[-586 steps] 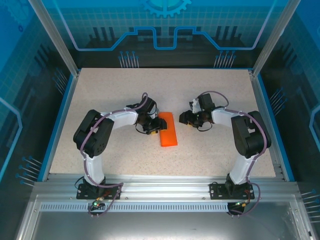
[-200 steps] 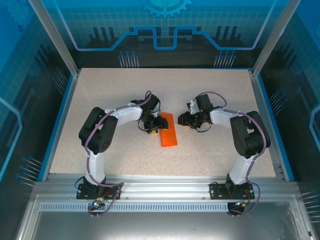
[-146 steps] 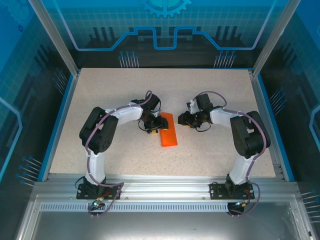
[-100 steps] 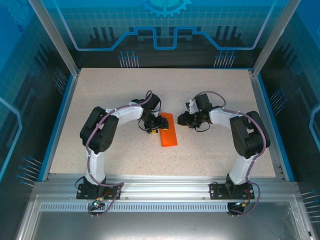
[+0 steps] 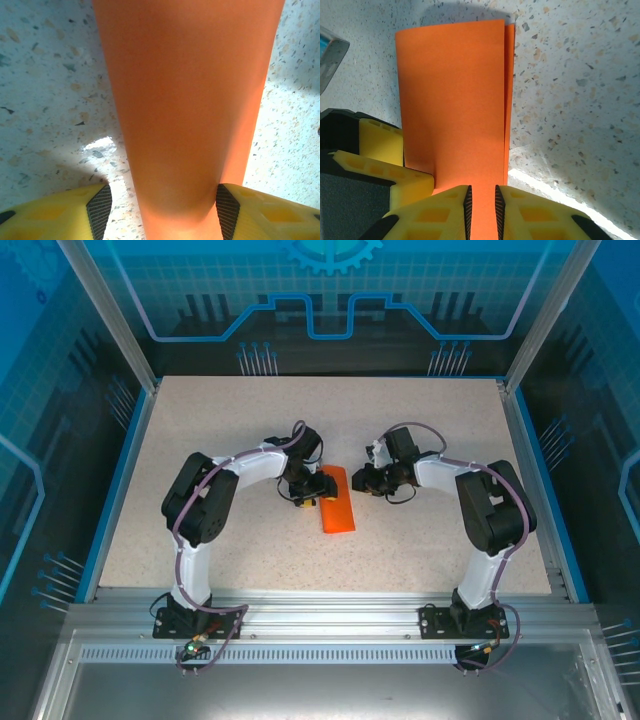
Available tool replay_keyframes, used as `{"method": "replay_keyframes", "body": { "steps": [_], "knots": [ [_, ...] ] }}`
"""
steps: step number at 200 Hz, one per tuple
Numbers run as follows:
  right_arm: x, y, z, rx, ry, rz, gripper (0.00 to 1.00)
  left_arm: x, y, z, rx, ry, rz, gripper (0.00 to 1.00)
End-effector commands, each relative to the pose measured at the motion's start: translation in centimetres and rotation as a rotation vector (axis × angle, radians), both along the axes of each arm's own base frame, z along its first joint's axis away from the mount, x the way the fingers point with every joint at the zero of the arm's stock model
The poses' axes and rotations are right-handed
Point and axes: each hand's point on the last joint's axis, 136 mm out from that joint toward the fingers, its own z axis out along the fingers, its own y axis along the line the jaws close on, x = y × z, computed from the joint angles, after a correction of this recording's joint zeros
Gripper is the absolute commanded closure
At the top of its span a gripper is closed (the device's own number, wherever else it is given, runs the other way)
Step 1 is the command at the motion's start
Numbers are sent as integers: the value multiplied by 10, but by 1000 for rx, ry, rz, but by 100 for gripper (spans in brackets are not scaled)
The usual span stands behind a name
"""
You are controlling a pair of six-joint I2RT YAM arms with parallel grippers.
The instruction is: Fold a paper plane with a square sheet of paper (fold left side to right side)
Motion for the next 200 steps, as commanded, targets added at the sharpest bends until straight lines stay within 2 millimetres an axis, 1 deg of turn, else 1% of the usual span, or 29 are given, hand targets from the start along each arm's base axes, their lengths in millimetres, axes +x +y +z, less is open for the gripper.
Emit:
{"method": "replay_keyframes", "body": {
  "steps": [1,55,130,200],
  "knots": [
    [-2,5,2,-4,14,13,78,-8,-18,-23,1,7,-77,37],
    [-2,7,4,2,10,20,78,-9,-18,-25,13,6,-82,36],
    [-7,18,-3,11,39,52,84,-9,-16,-27,22,9,-75,37],
    [-11,27,-10,9,66,75,85,-10,-14,-28,32,10,-68,36]
  ]
}}
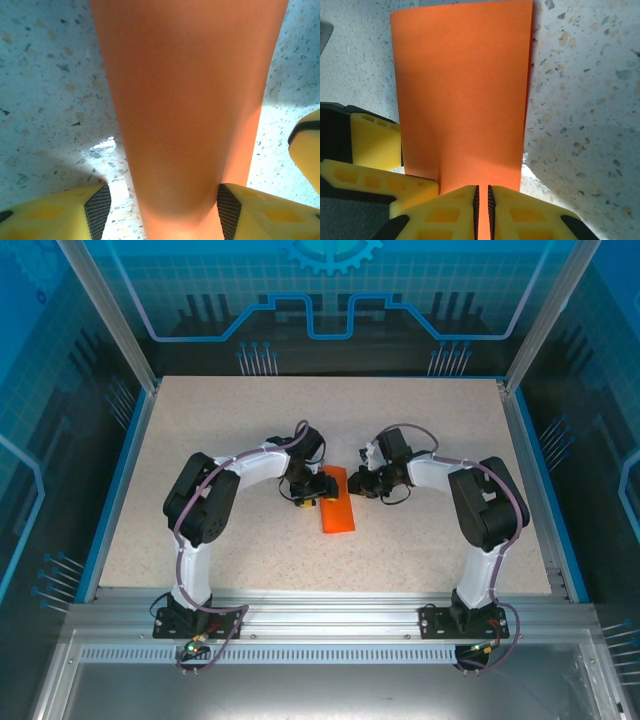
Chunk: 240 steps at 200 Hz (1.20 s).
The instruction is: Fold a paper plane with a square sheet of paper (fold left side to right side)
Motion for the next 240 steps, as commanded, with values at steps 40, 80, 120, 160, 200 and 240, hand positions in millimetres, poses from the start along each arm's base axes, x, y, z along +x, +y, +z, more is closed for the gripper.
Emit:
{"method": "replay_keyframes", "body": {
  "steps": [40,80,120,160,200,240],
  "knots": [
    [-9,16,-10,2,63,52,85,-10,-13,-28,7,24,-46,36],
    [-14,12,-24,-51,101,57,85,-10,-12,-27,10,22,-46,36],
    [-20,6,-39,-99,139,65,86,-7,-10,-14,7,-13,-43,35],
    [-25,3,-49,-114,162,68,86,-1,-3,20,-27,-86,-25,33],
    [-24,3,-50,-120,161,68,86,3,-7,51,-99,-142,-21,30],
    [-24,3,-50,-120,161,68,86,3,-24,44,-184,-109,-34,45]
  ]
}}
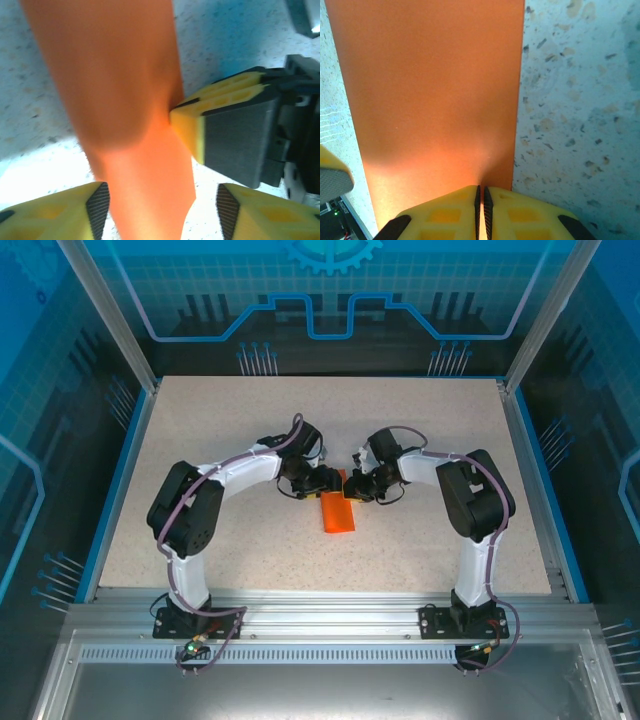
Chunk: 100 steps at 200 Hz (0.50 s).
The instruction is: Fold a paper plane with a square sheet of paper (fold left side to right side)
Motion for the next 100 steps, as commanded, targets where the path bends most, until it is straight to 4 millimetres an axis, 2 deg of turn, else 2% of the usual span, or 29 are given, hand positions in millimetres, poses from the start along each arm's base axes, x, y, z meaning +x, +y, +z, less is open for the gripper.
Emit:
{"method": "replay_keyframes", "body": {
  "steps": [1,22,47,80,100],
  "knots": [
    [-17,-5,-27,-71,72,21,86,-2,-10,-1,-66,20,-22,46],
    [-17,-5,-26,-71,69,23,86,-2,-15,-8,-85,38,-26,56],
    [-17,-5,-26,-74,69,22,86,-2,-18,-12,-95,45,-28,61],
    [-18,-5,-27,-76,73,22,86,-3,-16,-19,-82,53,-26,62],
    [-17,-5,-26,-77,70,24,86,-5,-9,-30,-35,68,-19,62]
  ]
}}
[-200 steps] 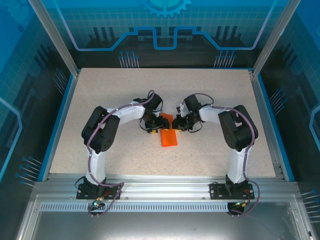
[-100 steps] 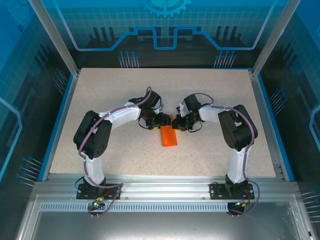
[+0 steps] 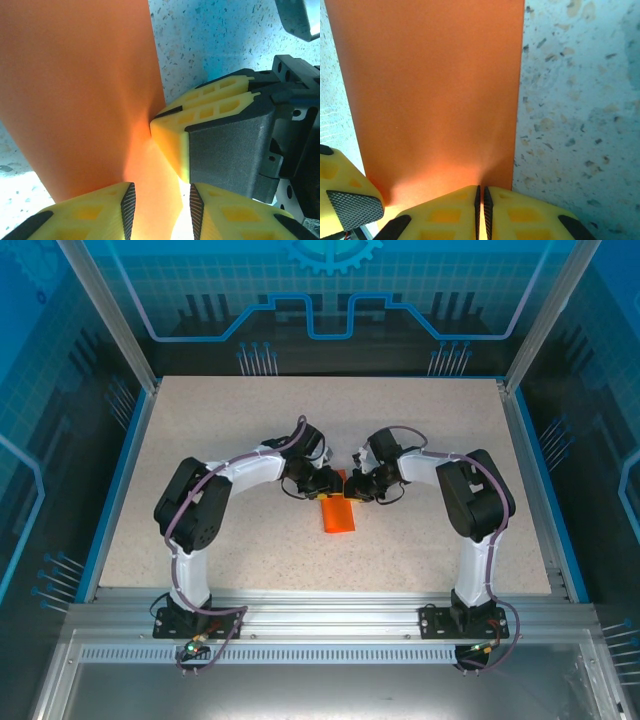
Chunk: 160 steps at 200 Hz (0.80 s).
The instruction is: Fold a paper plane with a square sheet of paper (fold left side to right side)
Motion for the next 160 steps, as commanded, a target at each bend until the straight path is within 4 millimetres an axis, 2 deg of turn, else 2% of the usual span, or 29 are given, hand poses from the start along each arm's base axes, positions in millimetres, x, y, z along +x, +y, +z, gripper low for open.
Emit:
{"method": "replay_keyframes", "body": {
  "steps": [1,56,102,125,160],
  "knots": [
    [-16,-5,-26,-77,68,24,86,-7,7,-21,41,46,6,62],
    [-17,-6,-27,-84,68,29,86,-14,20,-46,125,90,15,62],
    [-16,-5,-26,-79,58,33,86,-20,26,-57,155,106,18,62],
    [-11,2,-15,-34,21,38,85,-24,30,-63,168,118,19,62],
    [1,4,22,28,-66,38,85,-29,32,-69,174,133,24,62]
  ]
}}
